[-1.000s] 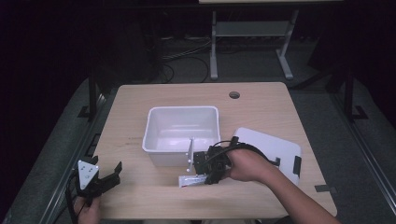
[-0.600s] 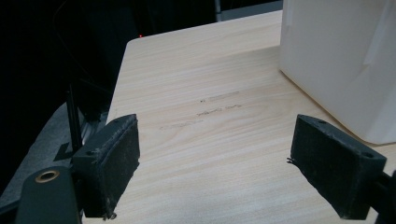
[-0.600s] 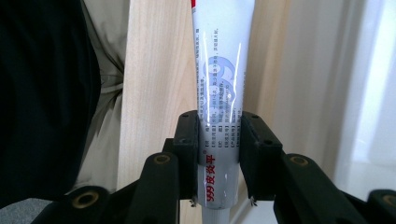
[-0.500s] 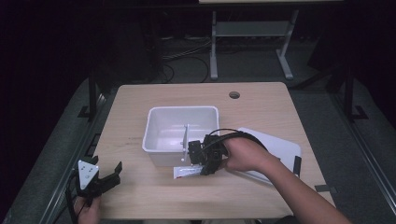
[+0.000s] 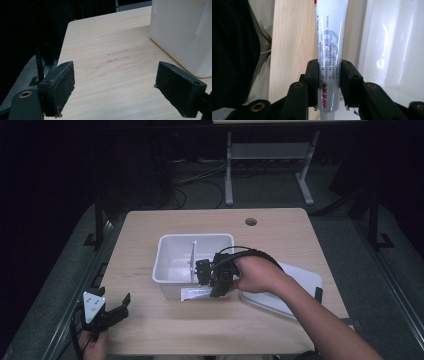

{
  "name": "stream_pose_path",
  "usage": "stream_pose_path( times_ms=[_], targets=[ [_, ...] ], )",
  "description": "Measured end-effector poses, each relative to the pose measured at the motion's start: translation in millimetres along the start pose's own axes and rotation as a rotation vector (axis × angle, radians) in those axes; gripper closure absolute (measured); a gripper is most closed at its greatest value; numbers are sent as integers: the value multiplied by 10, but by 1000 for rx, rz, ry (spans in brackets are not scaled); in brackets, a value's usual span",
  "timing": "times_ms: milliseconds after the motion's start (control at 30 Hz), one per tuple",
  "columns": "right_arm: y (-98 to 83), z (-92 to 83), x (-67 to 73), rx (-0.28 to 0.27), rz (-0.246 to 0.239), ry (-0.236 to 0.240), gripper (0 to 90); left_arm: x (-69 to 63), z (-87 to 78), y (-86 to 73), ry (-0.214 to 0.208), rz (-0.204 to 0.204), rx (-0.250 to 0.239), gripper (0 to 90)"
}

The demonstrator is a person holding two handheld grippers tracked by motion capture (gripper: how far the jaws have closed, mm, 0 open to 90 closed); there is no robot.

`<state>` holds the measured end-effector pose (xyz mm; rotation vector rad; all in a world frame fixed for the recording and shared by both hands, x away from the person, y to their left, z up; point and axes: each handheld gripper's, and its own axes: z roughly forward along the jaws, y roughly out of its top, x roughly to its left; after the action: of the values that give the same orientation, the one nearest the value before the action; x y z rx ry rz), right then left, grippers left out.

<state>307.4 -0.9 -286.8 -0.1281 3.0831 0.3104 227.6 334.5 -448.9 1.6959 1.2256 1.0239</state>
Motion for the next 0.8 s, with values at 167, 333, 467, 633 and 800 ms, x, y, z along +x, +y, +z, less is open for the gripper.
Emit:
stream_pose_path(
  times_ms=[167, 333, 467, 633, 800],
  targets=[
    [29, -51, -63, -1, 3, -7, 693, 4, -1, -1, 0, 0, 0, 150],
    [57, -88, -143, -11, 16, -8, 693, 4, -2, -1, -1, -1, -2, 150],
    [59, -88, -208, -3, 21, -14, 693, 2, 0, -1, -1, 0, -2, 150],
    [73, -92, -268, -5, 30, -18, 693, 1, 0, -2, -1, 0, -2, 150],
    [81, -80, -335, -4, 42, -16, 693, 3, -3, -1, 1, 0, -3, 151]
  ],
)
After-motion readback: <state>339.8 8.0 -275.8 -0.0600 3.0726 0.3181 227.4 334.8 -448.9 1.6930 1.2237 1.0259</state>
